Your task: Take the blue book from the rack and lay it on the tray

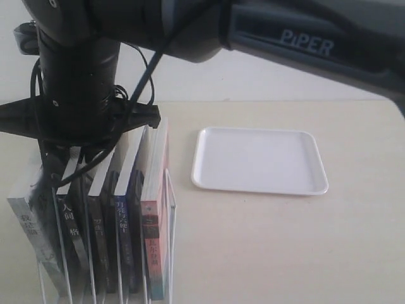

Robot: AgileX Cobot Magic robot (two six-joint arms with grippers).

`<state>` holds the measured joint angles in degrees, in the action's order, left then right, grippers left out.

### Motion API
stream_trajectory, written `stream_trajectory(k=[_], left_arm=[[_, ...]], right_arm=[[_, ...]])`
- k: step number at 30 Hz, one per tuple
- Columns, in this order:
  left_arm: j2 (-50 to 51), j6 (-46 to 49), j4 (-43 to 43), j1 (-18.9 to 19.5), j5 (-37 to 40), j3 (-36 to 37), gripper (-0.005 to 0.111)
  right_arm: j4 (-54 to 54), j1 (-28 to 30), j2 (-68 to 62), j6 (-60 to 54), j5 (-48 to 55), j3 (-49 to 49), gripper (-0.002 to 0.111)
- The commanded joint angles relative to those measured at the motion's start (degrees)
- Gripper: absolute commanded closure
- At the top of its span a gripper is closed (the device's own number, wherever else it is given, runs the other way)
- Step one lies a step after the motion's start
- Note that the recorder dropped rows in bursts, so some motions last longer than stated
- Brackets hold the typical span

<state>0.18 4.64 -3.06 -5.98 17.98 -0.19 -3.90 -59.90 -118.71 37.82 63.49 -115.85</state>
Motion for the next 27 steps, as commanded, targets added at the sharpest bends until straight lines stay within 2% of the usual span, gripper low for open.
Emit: stream_trajectory(k=[1, 27], left_arm=[[-0.2, -0.4, 0.0, 0.2, 0.0, 0.2, 0.102], [-0.2, -0.4, 0.0, 0.2, 0.0, 0.2, 0.102]], right_arm=[[-0.4, -0.1, 0.3, -0.2, -0.6, -0.2, 0.108], [0.0, -0.1, 8.0, 1.7, -0.7, -0.2, 0.106]])
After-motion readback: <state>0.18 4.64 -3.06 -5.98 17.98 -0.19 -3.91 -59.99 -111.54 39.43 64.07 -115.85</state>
